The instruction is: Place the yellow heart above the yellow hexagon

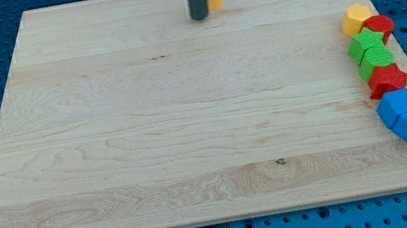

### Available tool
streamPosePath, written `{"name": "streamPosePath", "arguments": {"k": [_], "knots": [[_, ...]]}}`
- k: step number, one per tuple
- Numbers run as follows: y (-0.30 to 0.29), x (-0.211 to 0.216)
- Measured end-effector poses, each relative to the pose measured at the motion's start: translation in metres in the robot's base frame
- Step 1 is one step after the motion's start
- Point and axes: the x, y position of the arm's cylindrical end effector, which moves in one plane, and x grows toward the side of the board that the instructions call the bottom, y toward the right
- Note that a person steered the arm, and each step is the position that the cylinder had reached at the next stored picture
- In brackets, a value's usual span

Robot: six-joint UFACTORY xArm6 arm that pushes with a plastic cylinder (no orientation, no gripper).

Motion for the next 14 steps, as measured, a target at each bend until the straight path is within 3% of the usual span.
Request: {"name": "streamPosePath", "arguments": {"k": [1, 2, 3, 4, 5, 7, 9, 11, 14], "knots": [[-0.006, -0.03], [0.034, -0.036], [0.104, -0.019], [0.12, -0.015], [0.091, -0.011], [0.197, 0.002], [0.179, 0.008], [0.224, 0.034], [0.221, 0.025]]}}
